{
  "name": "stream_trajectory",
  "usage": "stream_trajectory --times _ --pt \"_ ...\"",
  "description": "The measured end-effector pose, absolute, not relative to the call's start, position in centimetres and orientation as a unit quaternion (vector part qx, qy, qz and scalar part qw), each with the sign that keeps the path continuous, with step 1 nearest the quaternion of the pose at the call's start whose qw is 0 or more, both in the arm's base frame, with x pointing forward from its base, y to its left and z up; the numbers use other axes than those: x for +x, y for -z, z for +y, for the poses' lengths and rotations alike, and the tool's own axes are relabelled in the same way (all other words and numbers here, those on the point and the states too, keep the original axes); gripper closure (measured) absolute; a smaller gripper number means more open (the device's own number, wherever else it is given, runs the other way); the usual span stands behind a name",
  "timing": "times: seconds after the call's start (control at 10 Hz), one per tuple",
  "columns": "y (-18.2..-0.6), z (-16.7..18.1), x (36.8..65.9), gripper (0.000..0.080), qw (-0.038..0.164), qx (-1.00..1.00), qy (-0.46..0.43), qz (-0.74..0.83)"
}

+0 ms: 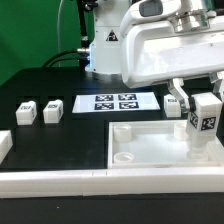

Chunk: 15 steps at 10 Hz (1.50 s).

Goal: Assemble one leg

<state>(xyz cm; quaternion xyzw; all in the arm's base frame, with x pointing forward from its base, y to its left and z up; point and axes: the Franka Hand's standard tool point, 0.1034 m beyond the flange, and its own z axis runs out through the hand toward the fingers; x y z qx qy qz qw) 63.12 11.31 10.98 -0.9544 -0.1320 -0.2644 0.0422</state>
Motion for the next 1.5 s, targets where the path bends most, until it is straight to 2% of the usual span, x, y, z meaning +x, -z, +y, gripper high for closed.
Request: stream_trajectory --times 0.4,1.1,1.5 --pt "-9.9 11.5 61.7 0.0506 0.042 -0.956 0.257 -0.135" --pt "-8.9 11.4 61.5 0.0506 0.043 -0.956 0.258 -0.133" --pt "-8.2 11.1 61.8 0.0506 0.038 -0.943 0.304 -0.127"
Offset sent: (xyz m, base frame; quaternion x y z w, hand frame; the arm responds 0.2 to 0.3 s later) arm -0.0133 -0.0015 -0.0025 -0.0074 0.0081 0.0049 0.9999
